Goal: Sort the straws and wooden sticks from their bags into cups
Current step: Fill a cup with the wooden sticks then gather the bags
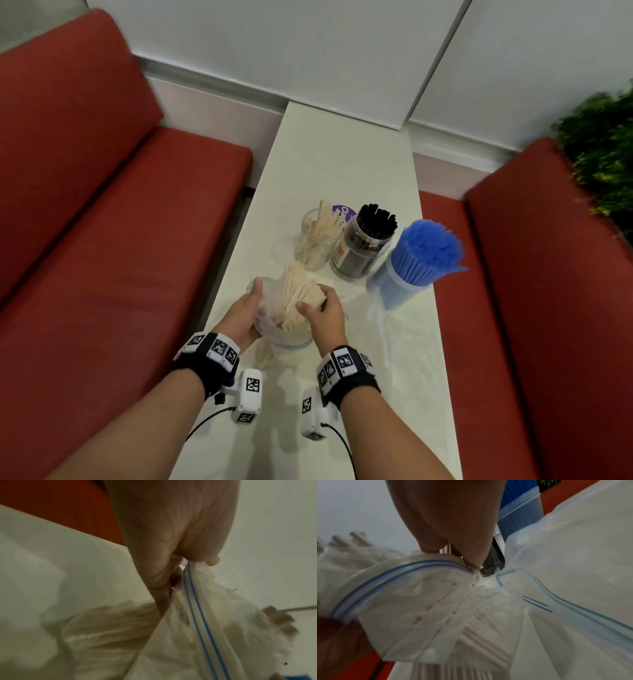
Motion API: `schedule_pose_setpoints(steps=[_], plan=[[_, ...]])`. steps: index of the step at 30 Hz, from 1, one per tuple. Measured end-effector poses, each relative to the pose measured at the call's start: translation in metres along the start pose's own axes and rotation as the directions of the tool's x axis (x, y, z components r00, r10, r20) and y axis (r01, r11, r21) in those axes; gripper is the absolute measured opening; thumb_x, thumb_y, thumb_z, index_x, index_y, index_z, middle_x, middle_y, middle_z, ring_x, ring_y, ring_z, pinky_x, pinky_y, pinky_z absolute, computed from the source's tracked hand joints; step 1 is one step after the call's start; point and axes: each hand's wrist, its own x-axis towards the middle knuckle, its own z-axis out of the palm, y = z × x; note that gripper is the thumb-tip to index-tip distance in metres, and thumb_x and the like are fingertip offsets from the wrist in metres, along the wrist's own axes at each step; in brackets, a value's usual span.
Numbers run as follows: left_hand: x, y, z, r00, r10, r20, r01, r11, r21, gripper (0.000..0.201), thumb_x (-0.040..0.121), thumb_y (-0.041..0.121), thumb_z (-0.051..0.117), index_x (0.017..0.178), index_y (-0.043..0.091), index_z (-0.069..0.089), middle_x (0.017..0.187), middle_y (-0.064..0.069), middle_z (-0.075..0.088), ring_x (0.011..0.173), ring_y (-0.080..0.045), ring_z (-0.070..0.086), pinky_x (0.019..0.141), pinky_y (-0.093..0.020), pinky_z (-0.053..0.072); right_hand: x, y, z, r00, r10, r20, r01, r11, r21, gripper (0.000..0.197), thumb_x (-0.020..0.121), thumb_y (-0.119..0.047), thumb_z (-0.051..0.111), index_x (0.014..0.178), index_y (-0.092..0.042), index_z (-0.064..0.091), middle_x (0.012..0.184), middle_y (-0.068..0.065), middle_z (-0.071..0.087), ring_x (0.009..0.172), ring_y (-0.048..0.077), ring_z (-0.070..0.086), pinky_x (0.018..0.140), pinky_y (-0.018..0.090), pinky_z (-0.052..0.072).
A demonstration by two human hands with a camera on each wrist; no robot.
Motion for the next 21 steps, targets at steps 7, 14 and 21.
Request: schedule_pose_setpoints(steps=[7, 14, 21], plan=[[-0.008, 0.009, 0.005, 0.963, 0.244, -0.115, -0.1, 0.719, 0.688, 0.035, 0.094, 0.049, 0.054, 0.121, 0.028, 0.06, 0.095, -0.003, 0.068, 0.084, -0.021, 0.066, 0.059, -0.028, 0.052, -0.019, 0.005, -0.005, 0.995, -0.064, 0.075, 0.063, 0.998, 0.015, 0.017, 0.102, -0.026, 0.063, 0.118, -0.024, 0.057, 0.109, 0.0, 0.07, 0.104, 0.022, 0.066, 0.094, 0.039, 0.053], [0.007, 0.012, 0.001, 0.965, 0.249, -0.079, -0.064, 0.519, 0.853, 0.024, 0.09, 0.009, 0.062, 0.113, 0.015, 0.069, 0.103, -0.012, 0.068, 0.097, -0.029, 0.064, 0.072, -0.033, 0.055, -0.015, 0.004, -0.016, 0.995, -0.069, 0.067, 0.068, 0.997, 0.022, 0.016, 0.105, -0.025, 0.056, 0.121, -0.024, 0.056, 0.111, -0.003, 0.07, 0.106, 0.019, 0.066, 0.093, 0.039, 0.054], [0.019, 0.023, 0.017, 0.969, 0.219, -0.112, -0.127, 0.835, 0.535, 0.004, 0.096, 0.014, 0.058, 0.096, 0.012, 0.062, 0.094, -0.009, 0.061, 0.088, -0.022, 0.057, 0.073, -0.029, 0.046, -0.009, 0.007, -0.023, 0.991, -0.02, 0.136, 0.033, 0.995, -0.092, 0.023, 0.103, -0.02, 0.06, 0.122, -0.024, 0.047, 0.101, -0.007, 0.061, 0.095, 0.016, 0.059, 0.069, 0.013, 0.04]])
